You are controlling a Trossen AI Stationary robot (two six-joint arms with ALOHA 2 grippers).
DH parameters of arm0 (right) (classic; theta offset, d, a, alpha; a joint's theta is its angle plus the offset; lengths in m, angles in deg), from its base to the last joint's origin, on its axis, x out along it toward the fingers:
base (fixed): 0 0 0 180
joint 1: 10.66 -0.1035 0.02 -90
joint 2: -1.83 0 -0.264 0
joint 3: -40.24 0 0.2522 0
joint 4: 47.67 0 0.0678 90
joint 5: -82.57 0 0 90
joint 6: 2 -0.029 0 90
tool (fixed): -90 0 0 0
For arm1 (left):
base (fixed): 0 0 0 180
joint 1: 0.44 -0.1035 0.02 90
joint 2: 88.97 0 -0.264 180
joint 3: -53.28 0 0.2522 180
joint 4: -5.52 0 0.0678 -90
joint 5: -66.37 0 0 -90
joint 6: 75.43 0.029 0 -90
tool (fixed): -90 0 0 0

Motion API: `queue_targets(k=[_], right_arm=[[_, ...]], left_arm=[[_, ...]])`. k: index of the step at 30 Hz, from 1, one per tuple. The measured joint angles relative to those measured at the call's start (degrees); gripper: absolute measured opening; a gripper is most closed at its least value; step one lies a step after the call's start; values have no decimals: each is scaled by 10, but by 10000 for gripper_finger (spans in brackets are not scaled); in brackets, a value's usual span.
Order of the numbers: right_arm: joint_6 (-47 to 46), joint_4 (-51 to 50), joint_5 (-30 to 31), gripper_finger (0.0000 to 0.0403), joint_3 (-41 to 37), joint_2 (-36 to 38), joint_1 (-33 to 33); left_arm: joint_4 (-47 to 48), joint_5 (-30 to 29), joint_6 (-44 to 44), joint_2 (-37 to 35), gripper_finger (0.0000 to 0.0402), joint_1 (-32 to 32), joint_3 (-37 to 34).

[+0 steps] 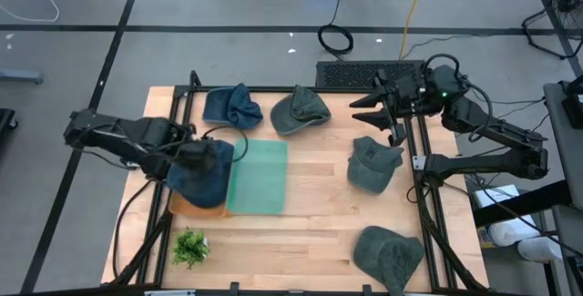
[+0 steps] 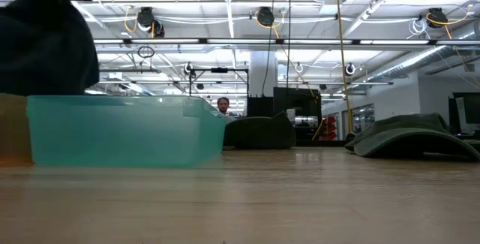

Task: Pick & Place hat
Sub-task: Put the bottom blue cap into the orange bin

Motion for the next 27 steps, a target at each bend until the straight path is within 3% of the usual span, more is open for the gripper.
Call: queue_targets(k=[6, 13, 19, 21, 27], right_arm=[[2, -23, 0, 118, 0, 0, 0], [19, -40, 0, 118, 0, 0, 0], [19, -40, 0, 118, 0, 0, 0], [15, -40, 0, 118, 0, 0, 0], [15, -40, 0, 118, 0, 0, 0]], left_arm=[[0, -23, 103, 38, 20, -50, 0], [-1, -68, 284, 79, 20, -78, 0], [-1, -71, 285, 92, 24, -100, 0], [-1, -71, 258, 92, 50, -106, 0], [0, -67, 172, 86, 177, -117, 2]])
